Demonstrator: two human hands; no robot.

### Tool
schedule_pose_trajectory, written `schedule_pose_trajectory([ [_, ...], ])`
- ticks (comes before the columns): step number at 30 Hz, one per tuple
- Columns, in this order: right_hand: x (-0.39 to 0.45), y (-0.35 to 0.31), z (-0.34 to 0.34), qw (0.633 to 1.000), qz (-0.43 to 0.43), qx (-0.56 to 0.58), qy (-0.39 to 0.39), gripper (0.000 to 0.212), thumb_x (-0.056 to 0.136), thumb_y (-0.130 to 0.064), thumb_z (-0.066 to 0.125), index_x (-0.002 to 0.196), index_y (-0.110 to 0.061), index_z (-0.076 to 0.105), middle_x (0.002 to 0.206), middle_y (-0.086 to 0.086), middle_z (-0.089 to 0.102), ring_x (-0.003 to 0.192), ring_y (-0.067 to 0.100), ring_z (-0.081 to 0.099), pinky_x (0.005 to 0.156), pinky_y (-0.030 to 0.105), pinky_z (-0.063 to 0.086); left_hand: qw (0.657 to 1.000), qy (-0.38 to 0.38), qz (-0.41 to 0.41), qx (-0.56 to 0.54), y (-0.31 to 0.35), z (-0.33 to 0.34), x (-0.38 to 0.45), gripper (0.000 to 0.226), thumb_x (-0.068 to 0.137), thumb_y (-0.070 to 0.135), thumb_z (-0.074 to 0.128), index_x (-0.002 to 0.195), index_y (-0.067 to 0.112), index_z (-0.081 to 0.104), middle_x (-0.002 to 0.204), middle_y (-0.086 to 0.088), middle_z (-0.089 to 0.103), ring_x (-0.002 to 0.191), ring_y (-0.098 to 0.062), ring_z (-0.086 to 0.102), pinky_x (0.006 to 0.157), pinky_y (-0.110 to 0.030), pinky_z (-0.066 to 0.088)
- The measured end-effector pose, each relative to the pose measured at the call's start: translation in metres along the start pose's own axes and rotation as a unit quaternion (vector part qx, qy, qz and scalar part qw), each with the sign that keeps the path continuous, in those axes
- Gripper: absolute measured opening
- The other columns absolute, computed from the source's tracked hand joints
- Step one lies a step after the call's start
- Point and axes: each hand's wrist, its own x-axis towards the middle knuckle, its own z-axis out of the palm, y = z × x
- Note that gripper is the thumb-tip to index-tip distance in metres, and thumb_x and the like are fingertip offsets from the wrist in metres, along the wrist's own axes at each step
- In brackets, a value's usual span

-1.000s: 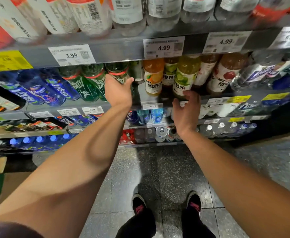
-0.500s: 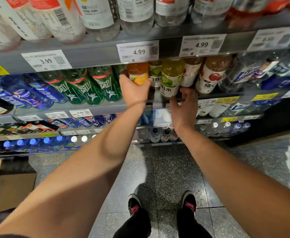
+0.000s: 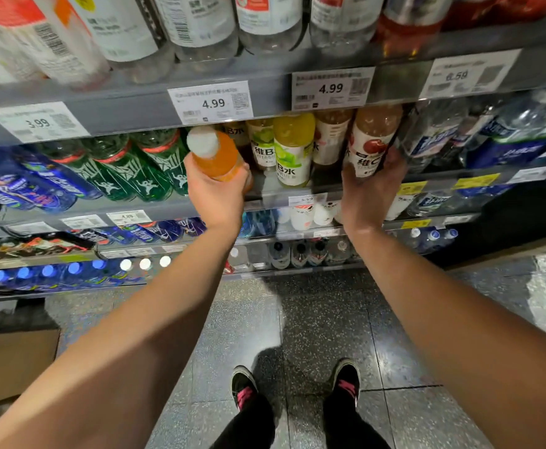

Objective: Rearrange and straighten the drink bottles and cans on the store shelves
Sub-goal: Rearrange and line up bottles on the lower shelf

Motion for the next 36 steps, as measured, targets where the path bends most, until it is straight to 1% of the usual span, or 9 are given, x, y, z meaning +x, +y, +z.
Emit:
schedule_pose_trajectory([
  [5, 0.021, 0.003, -0.004, 0.999, 0.014, 0.026, -0.039, 0.073, 0.082, -0.02, 0.076, 0.144, -0.013, 0.037, 0.14, 0.004, 0.05, 0.128, 0.017, 0.05, 0.112, 0.031, 0.04, 0.999, 0.004, 0.009, -0.036, -0.001, -0.013, -0.016, 0.071, 0.065, 0.026, 0.091, 0.122, 0.022, 0.049, 0.114, 0.003, 0.062, 0.105, -0.013, 0.06, 0.087, -0.002, 0.039],
  [11, 0.034, 0.009, -0.006, 0.998, -0.022, -0.02, -0.051, 0.062, 0.086, -0.019, 0.074, 0.14, -0.007, 0.044, 0.131, 0.001, 0.052, 0.116, 0.01, 0.047, 0.092, -0.006, 0.023, 0.998, -0.014, 0.009, -0.059, 0.007, -0.019, -0.039, 0.079, 0.068, 0.022, 0.093, 0.133, 0.008, 0.05, 0.114, 0.002, 0.063, 0.1, -0.003, 0.061, 0.089, -0.002, 0.042],
  [14, 0.037, 0.01, -0.005, 0.998, -0.027, -0.036, -0.034, 0.054, 0.083, -0.013, 0.072, 0.132, -0.003, 0.051, 0.131, 0.01, 0.055, 0.121, 0.022, 0.049, 0.097, 0.001, 0.029, 0.997, -0.042, 0.007, -0.06, 0.009, -0.017, -0.045, 0.072, 0.066, 0.024, 0.093, 0.125, 0.012, 0.053, 0.109, 0.007, 0.065, 0.094, 0.008, 0.061, 0.089, -0.007, 0.046],
  [17, 0.021, 0.004, -0.005, 0.999, -0.026, -0.024, -0.022, 0.05, 0.079, -0.014, 0.072, 0.124, -0.002, 0.054, 0.125, 0.013, 0.055, 0.117, 0.024, 0.05, 0.094, 0.0, 0.028, 0.997, -0.06, -0.003, -0.051, 0.009, -0.014, -0.05, 0.073, 0.064, 0.031, 0.094, 0.124, 0.014, 0.056, 0.111, 0.002, 0.069, 0.101, -0.007, 0.066, 0.096, -0.026, 0.053],
  [21, -0.009, -0.01, -0.009, 0.994, 0.0, 0.083, -0.067, 0.035, 0.084, -0.016, 0.07, 0.116, -0.008, 0.054, 0.103, 0.002, 0.06, 0.093, 0.012, 0.06, 0.082, 0.031, 0.051, 0.993, -0.096, 0.011, -0.073, 0.015, -0.006, -0.063, 0.067, 0.064, 0.023, 0.095, 0.119, 0.015, 0.056, 0.105, 0.003, 0.07, 0.099, -0.007, 0.066, 0.09, -0.023, 0.053],
  [27, -0.03, -0.025, -0.041, 0.955, -0.033, 0.166, -0.245, 0.046, 0.082, -0.035, 0.061, 0.125, -0.022, 0.054, 0.116, 0.003, 0.063, 0.107, 0.013, 0.06, 0.09, 0.029, 0.047, 0.974, -0.203, 0.079, -0.059, 0.037, 0.022, -0.082, 0.054, 0.069, 0.015, 0.089, 0.113, 0.017, 0.059, 0.097, 0.01, 0.07, 0.088, 0.006, 0.063, 0.082, -0.016, 0.049],
  [30, -0.019, -0.034, -0.062, 0.94, -0.045, 0.152, -0.301, 0.049, 0.081, -0.027, 0.076, 0.125, -0.023, 0.054, 0.112, -0.011, 0.065, 0.1, -0.005, 0.061, 0.085, 0.012, 0.046, 0.957, -0.246, 0.156, -0.017, 0.054, 0.042, -0.091, 0.036, 0.08, 0.026, 0.078, 0.111, 0.023, 0.06, 0.103, 0.01, 0.069, 0.093, 0.009, 0.063, 0.083, -0.008, 0.046],
  [32, -0.006, -0.035, -0.074, 0.942, -0.059, 0.115, -0.309, 0.05, 0.078, -0.014, 0.083, 0.112, -0.037, 0.054, 0.098, -0.029, 0.065, 0.09, -0.016, 0.06, 0.075, 0.005, 0.044, 0.945, -0.268, 0.186, 0.03, 0.061, 0.056, -0.097, 0.037, 0.083, 0.034, 0.071, 0.117, 0.021, 0.063, 0.11, 0.012, 0.067, 0.097, 0.009, 0.061, 0.086, -0.005, 0.046],
  [36, 0.021, -0.032, -0.089, 0.949, -0.092, 0.008, -0.303, 0.043, 0.072, -0.031, 0.088, 0.102, -0.03, 0.056, 0.088, -0.023, 0.062, 0.08, -0.013, 0.059, 0.068, 0.005, 0.044, 0.936, -0.309, 0.169, 0.017, 0.071, 0.072, -0.108, 0.038, 0.082, 0.024, 0.075, 0.118, 0.018, 0.065, 0.107, 0.01, 0.07, 0.097, 0.003, 0.064, 0.085, -0.009, 0.049],
])
